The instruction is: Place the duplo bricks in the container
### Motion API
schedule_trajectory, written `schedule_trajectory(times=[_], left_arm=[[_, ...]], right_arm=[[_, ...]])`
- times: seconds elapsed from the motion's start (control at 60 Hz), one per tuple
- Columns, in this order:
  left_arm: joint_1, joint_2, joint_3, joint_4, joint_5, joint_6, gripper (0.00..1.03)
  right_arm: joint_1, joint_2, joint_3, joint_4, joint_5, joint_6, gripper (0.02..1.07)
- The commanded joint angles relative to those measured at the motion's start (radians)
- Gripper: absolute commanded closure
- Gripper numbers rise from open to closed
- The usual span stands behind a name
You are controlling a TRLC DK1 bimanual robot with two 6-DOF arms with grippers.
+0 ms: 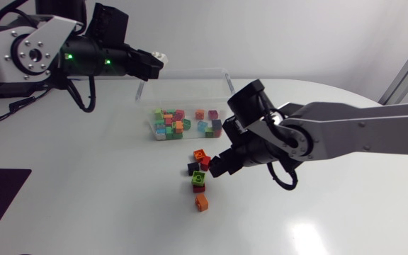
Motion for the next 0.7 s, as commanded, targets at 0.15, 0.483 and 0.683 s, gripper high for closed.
schedule_trajectory(times=[0.15,0.483,0.683], left_arm=[[0.008,0.168,0.158,0.008,0.010,-0.025,0.93],[0.037,0.378,0.356,-0.024,0.001,-0.026,0.92],[0.060,0.480,0.457,-0.053,-0.022,-0.023,0.92]], right_arm=[[-0.015,-0.117,0.075,-0.100,-0.003,-0.022,0.80],[-0.032,-0.160,0.217,-0.161,-0.016,-0.023,0.79],[-0.032,-0.161,0.288,-0.161,-0.020,-0.023,0.79]])
